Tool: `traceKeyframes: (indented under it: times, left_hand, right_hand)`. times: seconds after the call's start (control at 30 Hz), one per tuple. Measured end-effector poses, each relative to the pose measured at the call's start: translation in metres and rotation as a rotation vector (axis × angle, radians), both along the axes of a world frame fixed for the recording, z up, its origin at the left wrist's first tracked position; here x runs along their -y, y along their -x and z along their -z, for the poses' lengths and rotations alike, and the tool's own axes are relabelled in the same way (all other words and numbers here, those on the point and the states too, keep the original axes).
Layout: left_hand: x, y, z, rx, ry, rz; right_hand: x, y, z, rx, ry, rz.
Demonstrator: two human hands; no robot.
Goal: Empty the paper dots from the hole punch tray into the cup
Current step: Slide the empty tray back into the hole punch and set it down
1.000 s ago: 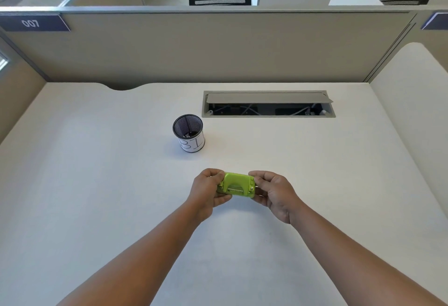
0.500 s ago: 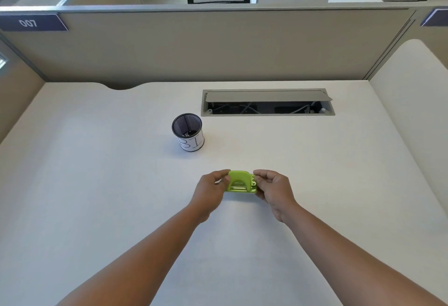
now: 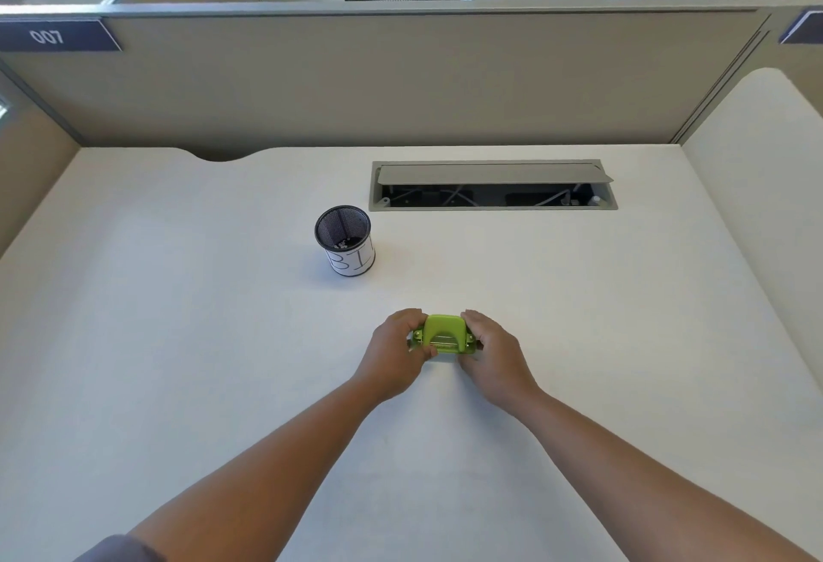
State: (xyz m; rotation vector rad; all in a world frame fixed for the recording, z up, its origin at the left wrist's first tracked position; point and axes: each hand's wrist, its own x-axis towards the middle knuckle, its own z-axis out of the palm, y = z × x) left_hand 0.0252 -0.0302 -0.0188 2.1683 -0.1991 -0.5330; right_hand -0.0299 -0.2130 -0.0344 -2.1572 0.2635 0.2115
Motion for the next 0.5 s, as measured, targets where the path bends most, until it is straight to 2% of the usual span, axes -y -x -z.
traceKeyframes:
  times: [0.23, 0.5]
  left_hand:
    - [-0.003, -0.007, 0.007, 0.167, -0.093, 0.113]
    - [-0.006, -0.014, 0.023, 0.183, -0.125, 0.117]
  right_hand:
    - [0.008, -0.012, 0.016, 0.04, 0.23, -0.181]
    - [0.018, -0.03, 0.017, 0.151, 0.264, -0.272]
